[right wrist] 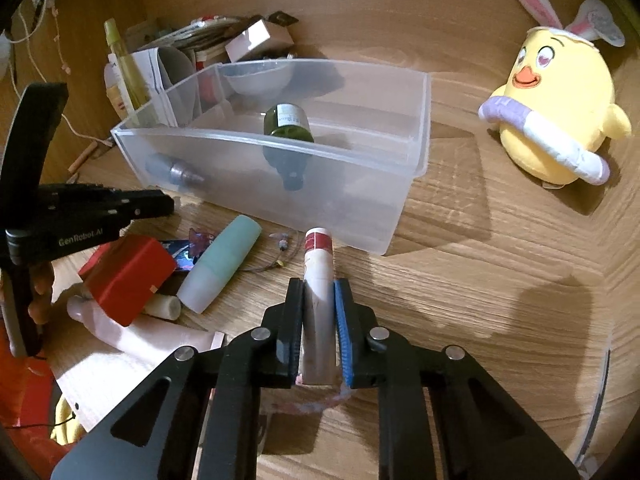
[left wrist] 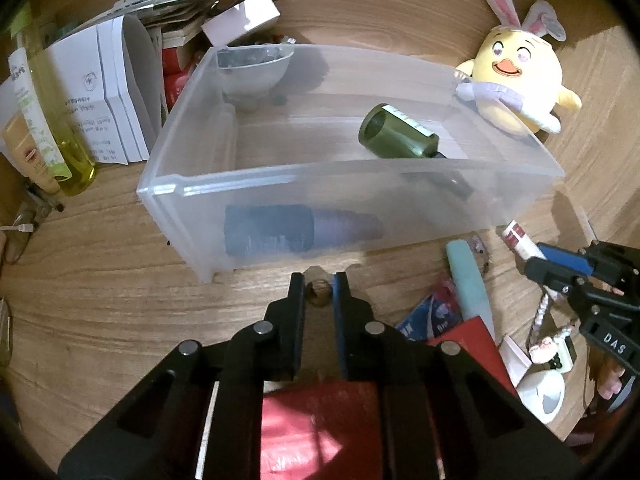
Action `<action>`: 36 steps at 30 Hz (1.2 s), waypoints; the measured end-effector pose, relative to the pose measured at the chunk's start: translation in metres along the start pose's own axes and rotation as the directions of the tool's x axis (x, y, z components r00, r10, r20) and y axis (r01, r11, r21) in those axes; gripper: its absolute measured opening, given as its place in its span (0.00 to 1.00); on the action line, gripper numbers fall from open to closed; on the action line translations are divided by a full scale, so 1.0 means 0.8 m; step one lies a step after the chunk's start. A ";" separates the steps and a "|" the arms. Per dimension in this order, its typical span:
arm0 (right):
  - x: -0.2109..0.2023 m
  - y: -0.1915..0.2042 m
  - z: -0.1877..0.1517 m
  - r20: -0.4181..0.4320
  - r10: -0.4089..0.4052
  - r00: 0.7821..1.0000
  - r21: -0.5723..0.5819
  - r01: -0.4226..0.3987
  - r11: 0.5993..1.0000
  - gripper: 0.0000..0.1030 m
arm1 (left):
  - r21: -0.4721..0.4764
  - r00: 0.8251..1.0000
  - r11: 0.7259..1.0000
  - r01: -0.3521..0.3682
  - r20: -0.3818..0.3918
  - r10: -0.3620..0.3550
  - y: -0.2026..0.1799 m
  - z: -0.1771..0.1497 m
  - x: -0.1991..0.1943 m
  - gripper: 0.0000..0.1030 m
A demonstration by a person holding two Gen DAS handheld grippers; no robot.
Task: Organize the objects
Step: 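Lower the marker and bead into the clear box and open both grippers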
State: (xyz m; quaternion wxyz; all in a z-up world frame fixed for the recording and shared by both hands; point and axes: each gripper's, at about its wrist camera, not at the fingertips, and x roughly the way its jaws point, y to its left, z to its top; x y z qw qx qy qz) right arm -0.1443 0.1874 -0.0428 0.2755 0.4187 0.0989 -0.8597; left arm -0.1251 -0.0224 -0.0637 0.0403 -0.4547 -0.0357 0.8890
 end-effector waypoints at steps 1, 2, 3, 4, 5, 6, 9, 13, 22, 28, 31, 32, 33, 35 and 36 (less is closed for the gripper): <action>-0.003 -0.001 -0.001 0.006 0.001 1.000 0.002 -0.001 1.000 0.14 | 0.001 1.000 1.000 0.000 0.004 0.000 -0.001 -0.002 -0.003 0.12; -0.006 -0.001 -0.001 0.011 0.000 1.000 0.003 0.000 1.000 0.14 | 0.000 1.000 1.000 0.002 0.009 -0.002 -0.001 -0.003 -0.006 0.12; -0.009 -0.002 -0.001 0.017 -0.001 1.000 0.006 0.000 1.000 0.14 | -0.001 1.000 1.000 0.005 0.014 -0.005 -0.001 -0.005 -0.010 0.12; -0.012 -0.002 -0.001 0.022 0.000 1.000 0.008 -0.001 1.000 0.14 | -0.003 1.000 1.000 0.007 0.021 -0.007 -0.001 -0.006 -0.014 0.12; -0.016 -0.002 -0.001 0.029 0.000 1.000 0.011 -0.001 1.000 0.14 | -0.005 1.000 1.000 0.008 0.027 -0.008 -0.001 -0.007 -0.018 0.12; -0.017 0.000 0.000 0.033 -0.001 0.999 0.013 0.000 1.000 0.14 | -0.008 0.999 1.000 0.011 0.033 -0.011 0.000 -0.008 -0.022 0.12; -0.028 0.001 0.004 0.058 -0.003 0.998 0.017 0.002 1.000 0.14 | -0.015 0.998 1.000 0.017 0.061 -0.016 -0.001 -0.008 -0.037 0.12; -0.044 0.006 0.008 0.091 -0.007 0.996 0.009 0.006 1.000 0.14 | -0.012 0.994 1.000 0.025 0.108 -0.024 -0.004 -0.004 -0.058 0.12; -0.080 0.014 0.024 0.190 0.002 0.982 0.012 -0.004 1.000 0.14 | 0.005 0.974 0.999 0.036 0.224 -0.036 -0.016 0.008 -0.106 0.12; -0.090 0.014 0.040 0.243 0.003 0.970 0.024 -0.009 1.000 0.14 | 0.010 0.960 1.000 0.028 0.278 -0.029 -0.020 0.013 -0.127 0.12; -0.092 0.012 0.050 0.265 0.000 0.964 0.026 -0.007 1.000 0.14 | 0.007 0.957 1.000 0.022 0.291 -0.023 -0.020 0.016 -0.130 0.12; -0.092 0.011 0.055 0.273 -0.001 0.962 0.026 -0.007 1.000 0.14 | 0.005 0.955 1.000 0.024 0.294 -0.024 -0.019 0.018 -0.131 0.12; -0.092 0.011 0.058 0.279 -0.002 0.960 0.025 -0.005 1.000 0.14 | 0.003 0.954 1.000 0.023 0.297 -0.023 -0.019 0.019 -0.132 0.12; -0.091 0.011 0.068 0.293 -0.008 0.956 0.020 0.003 1.000 0.14 | -0.003 0.951 1.000 0.019 0.307 -0.017 -0.017 0.024 -0.134 0.12; -0.090 0.011 0.073 0.299 -0.013 0.954 0.018 0.008 1.000 0.14 | -0.006 0.950 1.000 0.018 0.311 -0.015 -0.016 0.026 -0.134 0.12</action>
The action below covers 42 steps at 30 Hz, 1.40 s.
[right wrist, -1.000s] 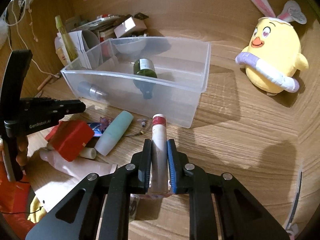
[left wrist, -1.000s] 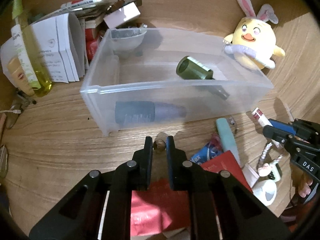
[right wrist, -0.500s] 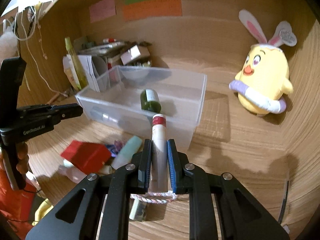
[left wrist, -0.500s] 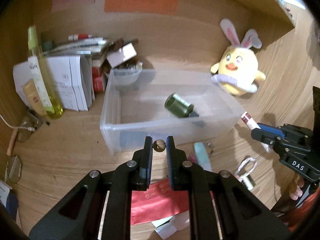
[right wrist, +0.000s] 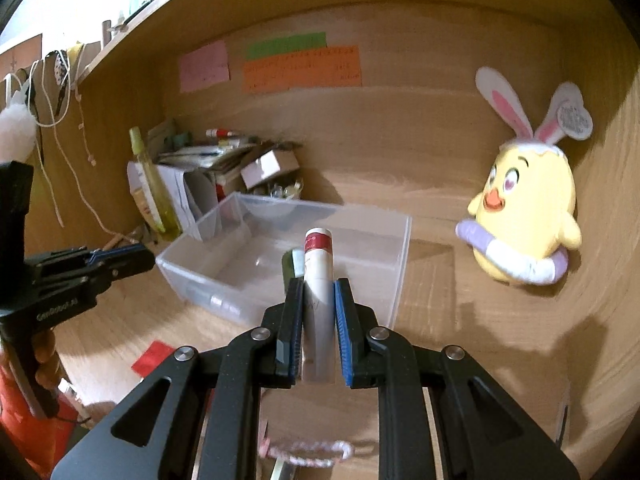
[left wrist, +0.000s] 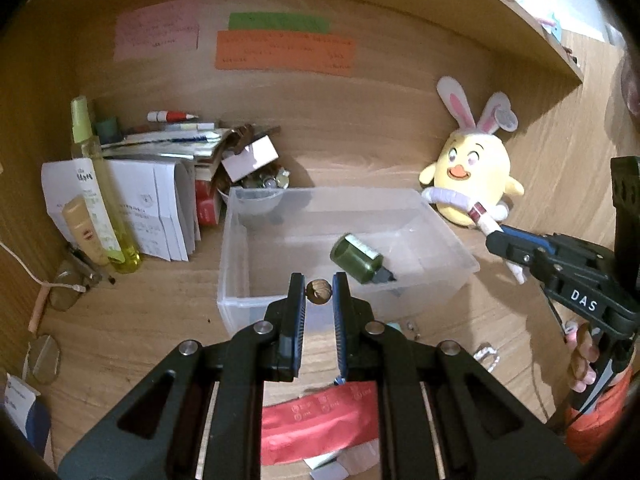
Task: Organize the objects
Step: 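Lower the marker and bead into the clear box and open both grippers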
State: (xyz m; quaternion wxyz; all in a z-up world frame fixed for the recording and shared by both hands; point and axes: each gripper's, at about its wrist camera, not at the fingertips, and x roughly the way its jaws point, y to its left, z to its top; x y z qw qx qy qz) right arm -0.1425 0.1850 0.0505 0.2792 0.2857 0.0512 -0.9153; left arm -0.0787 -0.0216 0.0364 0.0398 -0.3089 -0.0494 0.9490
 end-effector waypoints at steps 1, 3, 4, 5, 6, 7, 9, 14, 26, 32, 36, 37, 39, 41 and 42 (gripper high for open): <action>0.002 0.000 0.004 0.006 -0.002 1.000 -0.001 0.002 1.000 0.14 | -0.004 1.000 1.000 -0.002 0.005 0.002 0.002 0.003 0.000 0.12; 0.005 -0.002 0.011 0.013 -0.005 1.000 -0.005 0.005 1.000 0.14 | -0.010 1.000 1.000 -0.002 0.012 0.002 0.005 0.009 0.001 0.12; 0.008 -0.002 0.015 0.016 -0.006 1.000 -0.007 0.006 1.000 0.14 | -0.015 1.000 1.000 -0.002 0.016 0.002 0.007 0.012 0.001 0.12; 0.012 -0.003 0.021 0.018 -0.007 1.000 -0.007 0.007 1.000 0.14 | -0.018 1.000 1.000 -0.001 0.019 0.002 0.008 0.015 0.002 0.12; 0.015 -0.004 0.024 0.019 -0.008 1.000 -0.008 0.009 1.000 0.14 | -0.021 1.000 1.000 -0.002 0.022 0.003 0.010 0.017 0.002 0.12; 0.018 -0.005 0.027 0.022 -0.011 1.000 -0.009 0.011 1.000 0.14 | -0.024 1.000 1.000 -0.005 0.027 0.006 0.011 0.020 0.002 0.12; 0.024 -0.005 0.034 0.026 -0.012 1.000 -0.012 0.013 1.000 0.14 | -0.026 0.999 1.000 -0.007 0.032 0.008 0.013 0.025 0.004 0.12; 0.042 -0.005 0.051 0.022 -0.010 1.000 -0.014 0.011 1.000 0.14 | -0.028 0.999 1.000 -0.012 0.039 0.013 0.015 0.038 0.011 0.12; 0.102 -0.009 0.046 -0.070 -0.012 0.997 -0.015 0.011 1.000 0.14 | -0.034 0.999 0.999 -0.017 -0.028 0.016 0.023 0.044 0.058 0.12; 0.134 -0.016 0.034 -0.144 -0.009 0.989 0.001 0.009 1.000 0.14 | -0.035 0.995 0.999 -0.025 -0.102 0.021 0.029 0.035 0.099 0.12; 0.152 -0.019 0.027 -0.188 -0.006 0.982 0.009 0.008 1.000 0.14 | -0.049 0.989 0.999 -0.017 -0.148 0.010 0.035 0.031 0.123 0.12; 0.155 -0.020 0.026 -0.196 -0.003 0.981 0.011 0.006 1.000 0.14 | -0.049 0.988 0.999 -0.018 -0.156 0.010 0.035 0.030 0.128 0.12; 0.162 -0.021 0.022 -0.215 -0.004 0.977 0.011 0.007 1.000 0.14 | -0.046 0.986 0.999 -0.022 -0.166 0.014 0.035 0.027 0.134 0.12; 0.167 -0.019 0.020 -0.226 -0.012 0.974 0.001 0.012 1.000 0.14 | -0.038 0.985 0.999 -0.026 -0.170 0.019 0.034 0.026 0.137 0.12; 0.168 -0.018 0.019 -0.231 -0.015 0.973 -0.003 0.015 1.000 0.14 | -0.030 0.985 0.999 -0.031 -0.169 0.025 0.032 0.026 0.138 0.12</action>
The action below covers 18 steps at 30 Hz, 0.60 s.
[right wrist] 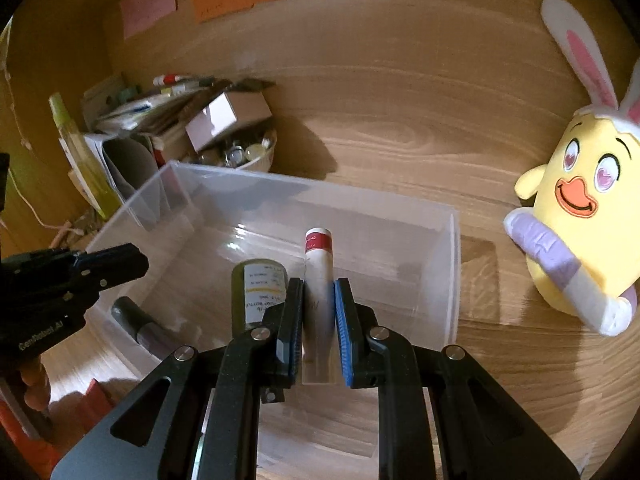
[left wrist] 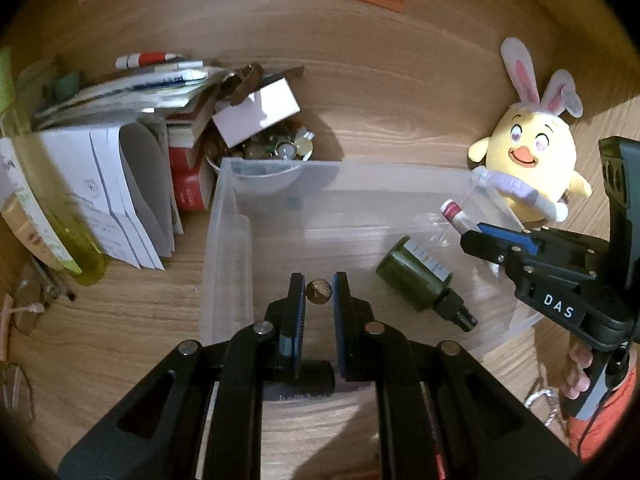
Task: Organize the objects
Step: 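Lower the marker and bead into the clear box and open both grippers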
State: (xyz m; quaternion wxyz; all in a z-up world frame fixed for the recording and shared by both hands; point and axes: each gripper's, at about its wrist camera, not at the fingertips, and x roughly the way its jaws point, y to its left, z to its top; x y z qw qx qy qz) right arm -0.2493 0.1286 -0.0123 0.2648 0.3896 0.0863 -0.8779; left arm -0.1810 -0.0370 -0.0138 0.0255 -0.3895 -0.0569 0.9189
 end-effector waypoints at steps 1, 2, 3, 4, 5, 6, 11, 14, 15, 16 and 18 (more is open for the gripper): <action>0.002 0.001 0.000 -0.005 -0.001 1.000 -0.004 0.001 1.000 0.14 | 0.005 1.000 1.000 0.002 -0.002 -0.002 -0.001 0.000 0.000 0.12; 0.003 0.002 -0.001 -0.010 0.000 1.000 -0.006 0.000 1.000 0.14 | 0.008 1.000 1.000 0.003 -0.002 -0.003 -0.002 0.000 0.000 0.12; 0.005 0.002 -0.002 -0.015 0.002 1.000 -0.008 -0.002 1.000 0.14 | 0.013 1.000 1.000 0.003 -0.003 -0.003 -0.003 -0.001 0.000 0.12; 0.006 0.003 -0.002 -0.018 0.003 1.000 -0.009 -0.003 1.000 0.14 | 0.017 1.000 1.000 0.003 -0.004 -0.003 -0.004 -0.001 0.000 0.12; 0.008 0.003 -0.002 -0.022 0.003 1.000 -0.010 -0.003 1.000 0.14 | 0.020 1.000 1.000 0.004 -0.004 -0.004 -0.005 -0.001 0.000 0.12; 0.009 0.004 -0.003 -0.025 0.003 1.000 -0.011 -0.004 1.000 0.14 | 0.022 1.000 1.000 0.006 -0.005 -0.006 -0.006 -0.001 0.000 0.12; 0.010 0.004 -0.003 -0.036 0.016 0.999 -0.003 -0.016 1.000 0.14 | 0.018 1.000 1.000 0.017 -0.021 -0.016 -0.006 -0.002 -0.001 0.18; 0.008 0.003 -0.001 -0.034 0.024 0.999 0.002 -0.024 1.000 0.17 | 0.015 1.000 1.000 0.022 -0.010 -0.021 -0.006 -0.002 -0.007 0.34; 0.005 0.002 -0.001 -0.030 0.024 0.999 0.004 -0.023 1.000 0.20 | 0.017 1.000 1.000 0.019 -0.001 -0.019 -0.006 -0.003 -0.011 0.38; 0.003 0.003 -0.001 -0.025 0.022 0.999 0.004 -0.022 1.000 0.23 | 0.023 1.000 1.000 0.016 0.009 -0.017 -0.008 -0.004 -0.017 0.39; -0.007 0.004 0.001 0.000 0.015 1.000 -0.001 -0.015 1.000 0.28 | 0.031 1.000 0.999 0.017 0.021 -0.018 -0.011 -0.005 -0.026 0.47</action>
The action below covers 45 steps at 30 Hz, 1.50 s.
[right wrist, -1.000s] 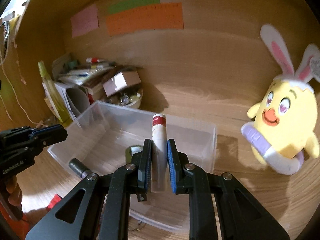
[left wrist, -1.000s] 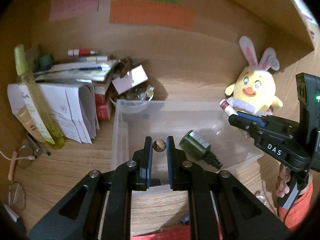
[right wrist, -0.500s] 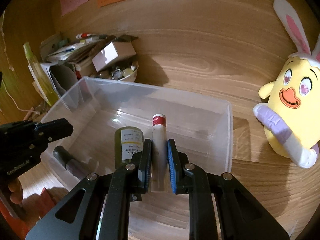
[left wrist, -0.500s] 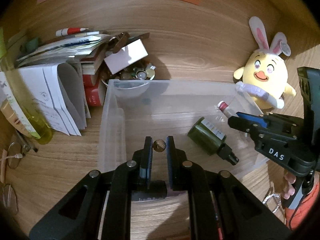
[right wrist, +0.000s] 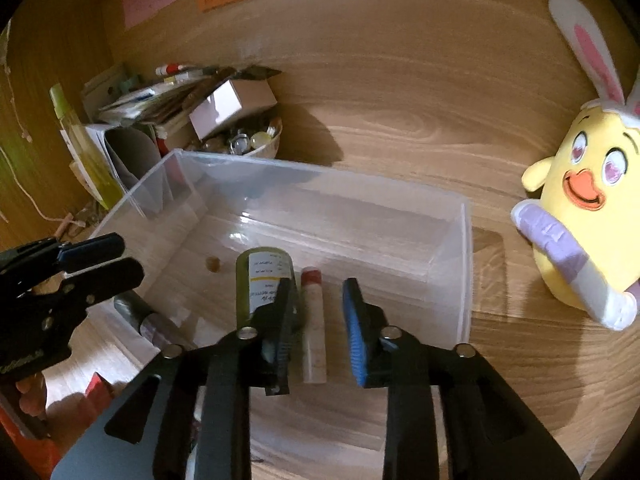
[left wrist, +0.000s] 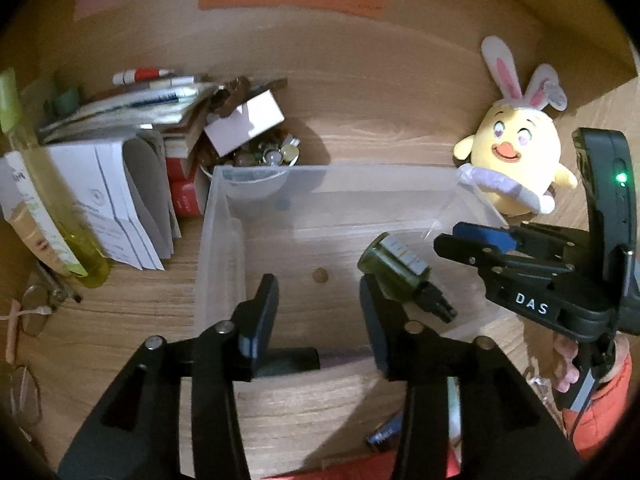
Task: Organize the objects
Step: 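Lower the marker and bead into the clear box and open both grippers, then move both tools back over the remaining pile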
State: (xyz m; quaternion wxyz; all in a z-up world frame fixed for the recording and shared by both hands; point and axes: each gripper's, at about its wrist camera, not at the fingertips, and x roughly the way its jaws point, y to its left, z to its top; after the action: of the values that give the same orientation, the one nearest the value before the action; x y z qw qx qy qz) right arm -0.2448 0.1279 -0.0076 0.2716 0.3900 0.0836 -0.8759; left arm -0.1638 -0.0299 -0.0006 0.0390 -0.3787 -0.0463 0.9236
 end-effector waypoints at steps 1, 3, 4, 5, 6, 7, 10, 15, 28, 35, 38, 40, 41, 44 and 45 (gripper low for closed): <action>-0.004 0.000 0.001 0.009 -0.002 1.000 -0.001 0.002 1.000 0.29 | 0.004 1.000 1.000 -0.002 0.010 0.002 -0.002 -0.001 -0.007 0.50; -0.016 0.002 0.002 0.034 -0.009 0.999 -0.006 0.009 1.000 0.34 | 0.013 1.000 1.000 -0.010 0.028 0.009 -0.005 -0.002 -0.017 0.60; -0.022 0.003 0.003 0.046 -0.011 0.999 -0.008 0.011 1.000 0.36 | 0.022 0.999 1.000 -0.014 0.038 0.013 -0.008 -0.003 -0.024 0.61; -0.029 0.005 0.004 0.060 -0.014 0.998 -0.013 0.015 1.000 0.38 | 0.030 0.999 0.999 -0.018 0.045 0.017 -0.010 -0.004 -0.029 0.63; -0.036 0.006 0.004 0.073 -0.019 0.997 -0.017 0.020 1.000 0.41 | 0.036 0.999 0.999 -0.022 0.050 0.020 -0.011 -0.005 -0.033 0.66; -0.042 0.008 0.003 0.085 -0.025 0.996 -0.021 0.027 0.999 0.45 | 0.043 0.998 0.999 -0.025 0.054 0.023 -0.013 -0.007 -0.038 0.68; -0.064 0.012 0.000 0.127 -0.037 0.991 -0.031 0.041 0.999 0.58 | 0.053 0.997 0.998 -0.038 0.063 0.035 -0.015 -0.014 -0.049 0.80; -0.086 0.012 -0.011 0.150 -0.026 0.988 -0.027 0.030 0.999 0.74 | 0.051 0.997 0.997 -0.050 0.054 0.048 -0.013 -0.029 -0.062 0.89; -0.094 0.011 -0.052 0.115 -0.009 0.993 -0.005 0.010 1.000 0.75 | 0.083 0.998 0.995 -0.049 -0.027 0.051 -0.009 -0.090 -0.065 0.93; -0.075 0.040 -0.084 0.093 -0.139 0.986 -0.101 0.148 0.984 0.77 | 0.097 0.997 0.994 -0.047 -0.061 0.053 -0.009 -0.114 -0.061 0.93; -0.075 0.060 -0.095 0.090 -0.124 0.988 -0.160 0.137 0.977 0.77 | 0.085 0.997 0.996 -0.027 -0.067 0.033 -0.007 -0.118 -0.064 0.93; -0.073 0.067 -0.102 0.063 -0.083 0.995 -0.167 0.092 0.982 0.76 | 0.080 0.998 0.997 -0.009 -0.065 0.015 -0.006 -0.121 -0.068 0.93; -0.071 0.068 -0.104 0.052 -0.067 0.996 -0.160 0.075 0.984 0.76 | 0.082 0.998 0.997 0.004 -0.063 0.002 -0.007 -0.122 -0.071 0.93; -0.064 0.064 -0.110 0.014 -0.033 0.999 -0.123 0.035 0.992 0.75 | 0.103 0.998 0.994 0.029 -0.064 -0.022 -0.011 -0.127 -0.075 0.93; -0.061 0.061 -0.112 0.001 -0.019 1.000 -0.107 0.019 0.994 0.75 | 0.112 0.998 0.993 0.030 -0.067 -0.023 -0.012 -0.128 -0.075 0.93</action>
State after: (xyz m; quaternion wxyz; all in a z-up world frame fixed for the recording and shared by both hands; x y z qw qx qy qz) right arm -0.1347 0.1389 -0.0297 0.2836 0.3741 0.1340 -0.8728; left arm -0.0486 -0.0210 -0.0303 0.0741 -0.4052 0.0023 0.9112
